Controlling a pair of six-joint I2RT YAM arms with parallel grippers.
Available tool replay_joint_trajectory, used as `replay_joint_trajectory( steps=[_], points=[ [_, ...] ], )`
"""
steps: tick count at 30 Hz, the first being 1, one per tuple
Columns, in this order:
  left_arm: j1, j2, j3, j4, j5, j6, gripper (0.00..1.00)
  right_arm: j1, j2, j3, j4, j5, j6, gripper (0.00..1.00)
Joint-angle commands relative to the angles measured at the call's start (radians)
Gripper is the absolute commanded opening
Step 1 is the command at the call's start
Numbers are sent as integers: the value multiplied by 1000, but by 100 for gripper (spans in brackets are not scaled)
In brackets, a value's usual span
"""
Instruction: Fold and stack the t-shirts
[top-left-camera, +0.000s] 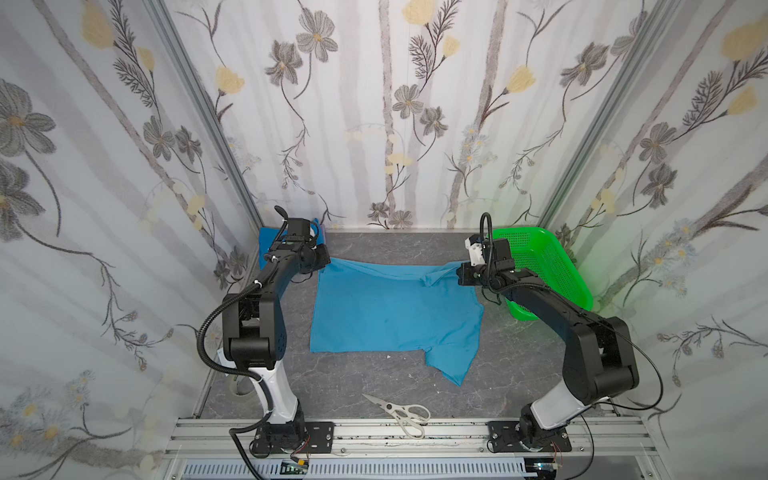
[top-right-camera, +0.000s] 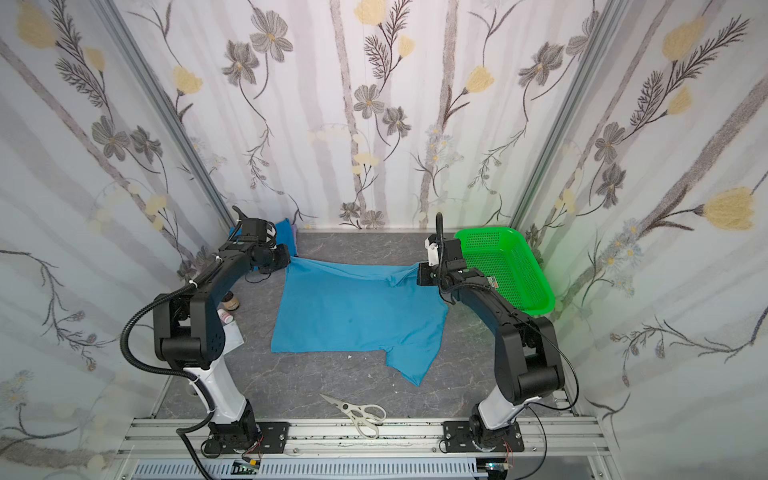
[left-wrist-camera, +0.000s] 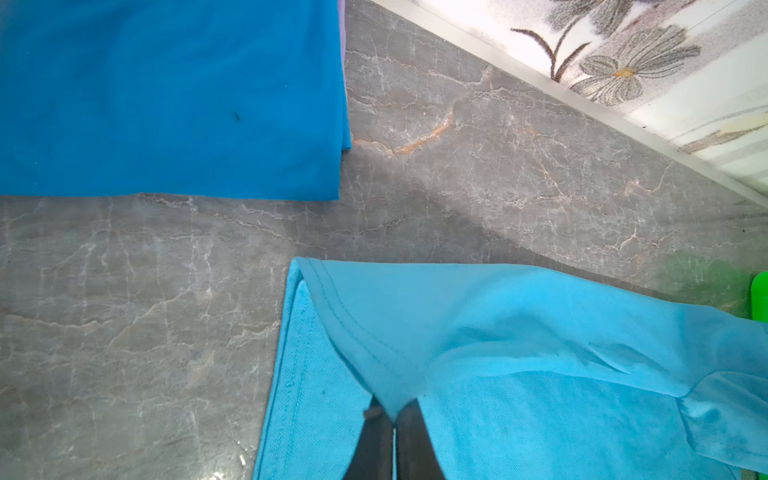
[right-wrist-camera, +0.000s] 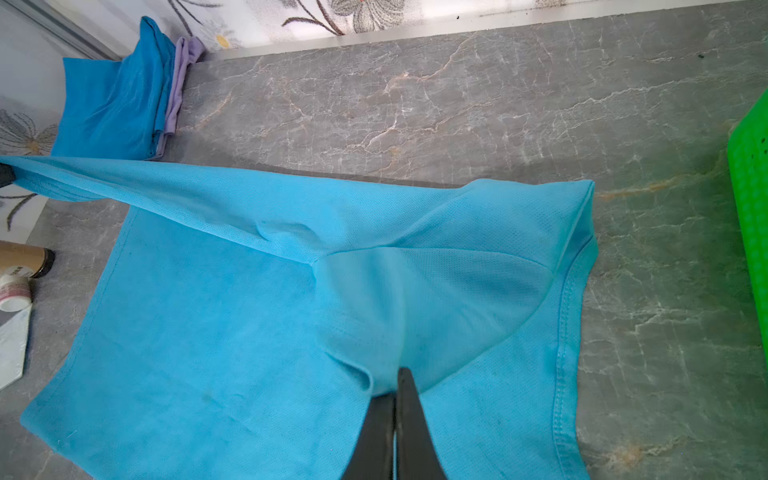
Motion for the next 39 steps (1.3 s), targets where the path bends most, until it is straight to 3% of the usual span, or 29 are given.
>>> replay_joint_trajectory(
  steps=[1, 6, 19, 29, 35, 39],
  points=[
    [0, -41, -62, 43, -15, -29, 0, 16, -53, -93, 107, -3, 53, 0],
    [0, -84, -142, 64, -24, -40, 0, 12, -87, -202, 147, 19, 61, 0],
    [0, -119, -239, 57, -94, -90, 0, 1, -114, -296, 178, 28, 52, 0],
    [-40, -158, -310, 90, -79, -107, 0, 2, -133, -327, 185, 19, 50, 0],
    [-56, -162, -280, 62, -94, -90, 0, 3, -131, -322, 182, 13, 47, 0],
    [-45, -132, -102, -44, -127, -45, 0, 1, -189, -262, 128, 28, 37, 0]
  ],
)
